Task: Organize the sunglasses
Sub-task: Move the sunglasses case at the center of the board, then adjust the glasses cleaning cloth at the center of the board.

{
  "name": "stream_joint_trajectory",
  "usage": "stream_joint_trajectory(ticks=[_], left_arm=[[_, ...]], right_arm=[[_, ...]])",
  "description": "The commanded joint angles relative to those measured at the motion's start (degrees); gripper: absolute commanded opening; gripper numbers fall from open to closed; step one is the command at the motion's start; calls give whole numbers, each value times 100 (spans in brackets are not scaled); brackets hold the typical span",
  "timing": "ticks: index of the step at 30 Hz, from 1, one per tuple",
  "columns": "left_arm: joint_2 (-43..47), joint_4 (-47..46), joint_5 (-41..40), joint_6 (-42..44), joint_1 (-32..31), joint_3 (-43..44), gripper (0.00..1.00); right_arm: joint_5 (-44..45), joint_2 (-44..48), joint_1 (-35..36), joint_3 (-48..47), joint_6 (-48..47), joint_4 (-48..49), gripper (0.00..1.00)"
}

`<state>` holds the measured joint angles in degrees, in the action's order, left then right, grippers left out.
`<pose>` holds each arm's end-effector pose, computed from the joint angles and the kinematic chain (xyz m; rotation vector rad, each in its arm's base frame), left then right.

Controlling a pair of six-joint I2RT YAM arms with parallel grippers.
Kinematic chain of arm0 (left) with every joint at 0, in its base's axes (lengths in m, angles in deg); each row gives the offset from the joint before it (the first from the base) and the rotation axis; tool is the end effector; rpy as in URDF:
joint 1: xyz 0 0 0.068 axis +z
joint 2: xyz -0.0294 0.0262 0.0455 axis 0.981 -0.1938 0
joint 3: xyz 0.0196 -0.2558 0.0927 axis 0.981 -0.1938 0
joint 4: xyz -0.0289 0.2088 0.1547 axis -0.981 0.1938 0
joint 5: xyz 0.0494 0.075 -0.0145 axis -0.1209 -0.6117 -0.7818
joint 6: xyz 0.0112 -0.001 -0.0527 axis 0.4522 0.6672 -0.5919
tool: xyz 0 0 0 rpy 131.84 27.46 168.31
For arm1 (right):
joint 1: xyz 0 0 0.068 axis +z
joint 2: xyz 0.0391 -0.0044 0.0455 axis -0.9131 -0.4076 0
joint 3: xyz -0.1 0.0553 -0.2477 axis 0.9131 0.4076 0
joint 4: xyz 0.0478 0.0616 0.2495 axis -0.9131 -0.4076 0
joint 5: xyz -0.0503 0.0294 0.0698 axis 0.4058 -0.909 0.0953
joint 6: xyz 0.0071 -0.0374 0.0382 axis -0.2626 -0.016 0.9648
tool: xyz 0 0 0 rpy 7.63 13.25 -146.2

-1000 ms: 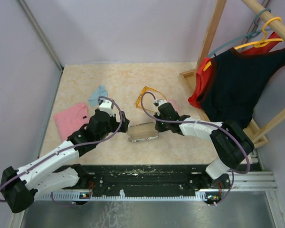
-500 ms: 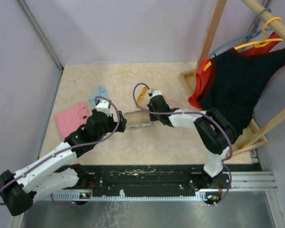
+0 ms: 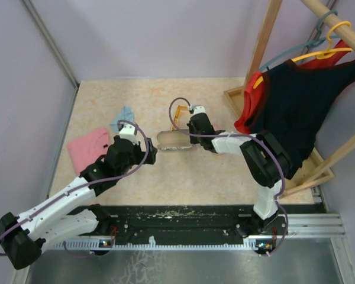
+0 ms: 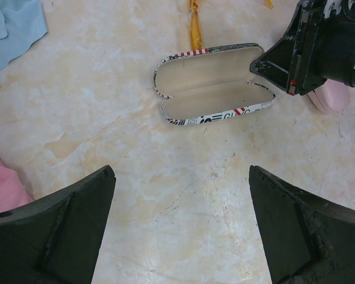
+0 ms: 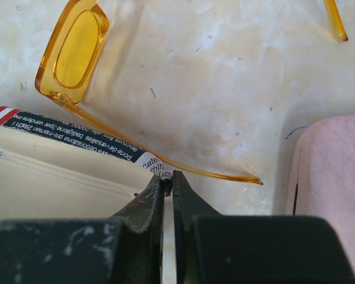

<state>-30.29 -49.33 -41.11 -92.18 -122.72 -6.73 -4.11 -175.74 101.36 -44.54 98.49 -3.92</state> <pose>0.1547 -0.1297 0.2745 0.1157 2.0045 -0.3477 0.3202 0.2199 0.1610 -0.2756 2.2490 0.2865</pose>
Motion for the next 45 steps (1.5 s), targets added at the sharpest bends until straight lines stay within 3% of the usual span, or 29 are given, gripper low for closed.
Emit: stream_joint_trajectory(ticks=[1, 7, 15, 27, 38, 45], left_arm=[[70, -17, -48, 99, 48, 129, 99], [-30, -71, -55, 130, 83, 176, 99], [-352, -40, 232, 142, 267, 336, 99], [-1163, -276, 636, -122, 1484, 679, 99], [-2651, -1112, 947, -210, 2468, 1353, 99], [-3854, -1144, 880, -290, 3088, 2060, 98]], right_arm=[[-42, -100, -105, -189, -276, 171, 9], [-245, 94, -109, -123, -370, 276, 35], [-518, 916, -105, 114, -544, 54, 51], [-673, 2910, -101, 1018, -505, -446, 59], [-562, 4262, -114, 1676, -322, -1374, 59], [-1014, 4725, -114, 2175, 164, -1318, 59]])
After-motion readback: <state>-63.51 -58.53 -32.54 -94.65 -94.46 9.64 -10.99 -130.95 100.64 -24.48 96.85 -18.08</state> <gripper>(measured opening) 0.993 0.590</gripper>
